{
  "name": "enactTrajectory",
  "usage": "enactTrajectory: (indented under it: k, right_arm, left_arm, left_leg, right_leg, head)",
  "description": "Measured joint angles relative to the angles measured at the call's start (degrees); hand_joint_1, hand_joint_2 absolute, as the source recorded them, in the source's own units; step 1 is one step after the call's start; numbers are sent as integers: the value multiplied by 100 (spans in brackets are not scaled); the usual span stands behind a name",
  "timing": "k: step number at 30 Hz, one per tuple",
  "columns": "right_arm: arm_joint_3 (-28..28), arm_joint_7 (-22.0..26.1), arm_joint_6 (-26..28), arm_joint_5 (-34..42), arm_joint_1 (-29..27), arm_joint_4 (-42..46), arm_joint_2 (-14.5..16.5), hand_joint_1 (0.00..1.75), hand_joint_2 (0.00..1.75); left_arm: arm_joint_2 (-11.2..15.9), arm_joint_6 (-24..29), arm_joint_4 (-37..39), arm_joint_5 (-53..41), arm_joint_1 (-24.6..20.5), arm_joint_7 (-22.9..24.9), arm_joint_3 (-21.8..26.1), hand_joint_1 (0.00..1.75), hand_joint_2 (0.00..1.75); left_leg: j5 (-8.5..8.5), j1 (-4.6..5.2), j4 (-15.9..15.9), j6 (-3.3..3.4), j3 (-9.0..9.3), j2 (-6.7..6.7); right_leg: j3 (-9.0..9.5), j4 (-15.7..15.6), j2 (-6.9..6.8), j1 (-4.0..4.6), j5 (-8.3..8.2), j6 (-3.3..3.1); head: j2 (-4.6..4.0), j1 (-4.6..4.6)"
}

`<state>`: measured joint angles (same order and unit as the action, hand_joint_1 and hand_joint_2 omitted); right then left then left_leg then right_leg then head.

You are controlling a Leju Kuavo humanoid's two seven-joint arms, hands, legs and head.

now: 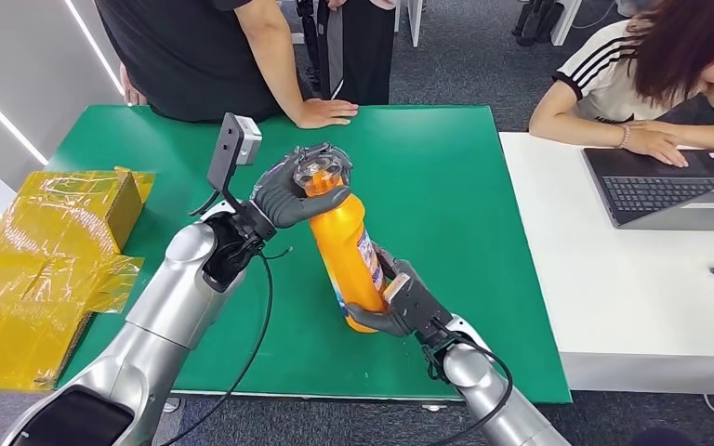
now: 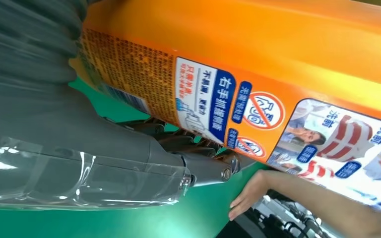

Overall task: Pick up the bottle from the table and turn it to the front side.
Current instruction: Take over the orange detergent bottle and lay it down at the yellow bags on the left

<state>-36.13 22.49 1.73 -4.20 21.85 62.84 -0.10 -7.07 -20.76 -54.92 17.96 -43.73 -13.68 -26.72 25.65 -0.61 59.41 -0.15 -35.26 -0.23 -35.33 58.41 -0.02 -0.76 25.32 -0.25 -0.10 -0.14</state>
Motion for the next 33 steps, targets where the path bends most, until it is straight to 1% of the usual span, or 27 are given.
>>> enactTrajectory:
  k: [2, 4, 5, 7, 9, 11, 13, 15, 18, 22, 25, 30, 32, 33]
  right_arm:
    - [63, 2, 4, 4, -64, 68, -28, 0, 175]
    - [136, 5, 9, 4, -121, 133, -60, 0, 175]
    - [179, 11, 20, 2, -154, 169, -88, 0, 175]
    - [272, 39, 57, -13, -262, 278, -162, 0, 175]
    - [367, 95, 100, -39, -435, 451, -262, 0, 175]
    - [468, 186, 143, -53, -640, 674, -384, 0, 175]
    - [594, 264, 175, -44, -830, 920, -502, 0, 175]
    - [729, 277, 182, -33, -970, 1173, -595, 0, 175]
    - [879, 309, 216, -20, -1112, 1478, -690, 0, 175]
    - [1193, 512, 316, 150, -1541, 2122, -918, 0, 175]
    - [1487, 543, 246, 223, -1789, 2508, -1101, 0, 175]
    - [1746, 687, 239, 364, -2015, 2925, -1285, 0, 175]
    - [1857, 769, 277, 414, -2131, 3112, -1340, 0, 175]
    - [1926, 797, 296, 434, -2198, 3219, -1367, 0, 175]
  left_arm:
    - [-15, 22, 9, -29, -3, -1, -20, 175, 175]
    - [-20, 157, 16, -212, -12, -41, -47, 175, 175]
    - [-14, 324, 16, -431, -26, -95, -72, 175, 175]
    - [32, 822, 1, -1067, -93, -221, -124, 175, 175]
    - [139, 1322, -61, -1748, -217, -283, -150, 175, 175]
    - [307, 1702, -187, -2383, -386, -286, -140, 175, 175]
    - [507, 1967, -320, -2933, -592, -245, -88, 175, 175]
    - [679, 2038, -414, -3233, -816, -191, 35, 175, 175]
    - [859, 2153, -503, -3531, -1056, -160, 189, 175, 175]
    - [1284, 2502, -545, -4126, -1264, -173, 291, 175, 175]
    - [1562, 2508, -548, -4305, -1354, -228, 413, 175, 175]
    - [1885, 2583, -567, -4677, -1372, -224, 424, 175, 175]
    - [2120, 2664, -594, -5027, -1356, -219, 396, 175, 175]
    - [2279, 2724, -616, -5239, -1328, -220, 366, 175, 175]
  left_leg:
    - [0, 0, 0, 0, 0, 0]
    - [0, 0, 0, 0, 0, -1]
    - [0, 0, 0, 0, 0, -1]
    - [0, 0, 0, 0, 0, 0]
    - [0, 0, 0, 0, 0, 1]
    - [-1, 0, 0, 0, -1, -1]
    - [-1, -2, -1, 0, -1, -1]
    - [-1, -2, -1, -1, -1, 1]
    - [-1, -2, -2, -1, 0, 1]
    - [0, -1, -3, 0, 0, 10]
    - [0, 0, -3, 0, 0, 8]
    - [0, 1, -2, 0, 0, 10]
    - [0, 1, -3, 0, 1, 19]
    - [0, 0, -3, 0, 3, 25]
  right_leg:
    - [0, 0, 0, 0, 0, 0]
    - [1, 0, -3, 0, 0, 0]
    - [1, 0, -3, 0, 0, 0]
    - [1, 0, -2, 0, -1, 0]
    - [1, 0, -1, 0, -1, 0]
    - [1, 1, -3, 0, -1, 0]
    - [0, 3, -3, 1, -1, 0]
    - [-1, 3, 0, 1, -1, 0]
    - [-1, 3, 0, 1, -1, 0]
    - [-2, 3, 9, 0, -1, 0]
    - [-2, 2, 4, 0, 0, 0]
    - [0, 2, 7, -1, -1, 0]
    - [0, 3, 16, -1, -1, 0]
    - [-1, 3, 21, -1, -1, -1]
  head:
    - [0, 0]
    - [-1, 1]
    - [-1, 1]
    - [0, 1]
    - [0, 1]
    - [0, 1]
    - [0, 1]
    - [0, 0]
    - [-1, 2]
    - [-1, 1]
    - [0, 2]
    - [-1, 2]
    - [0, 3]
    - [-1, 2]
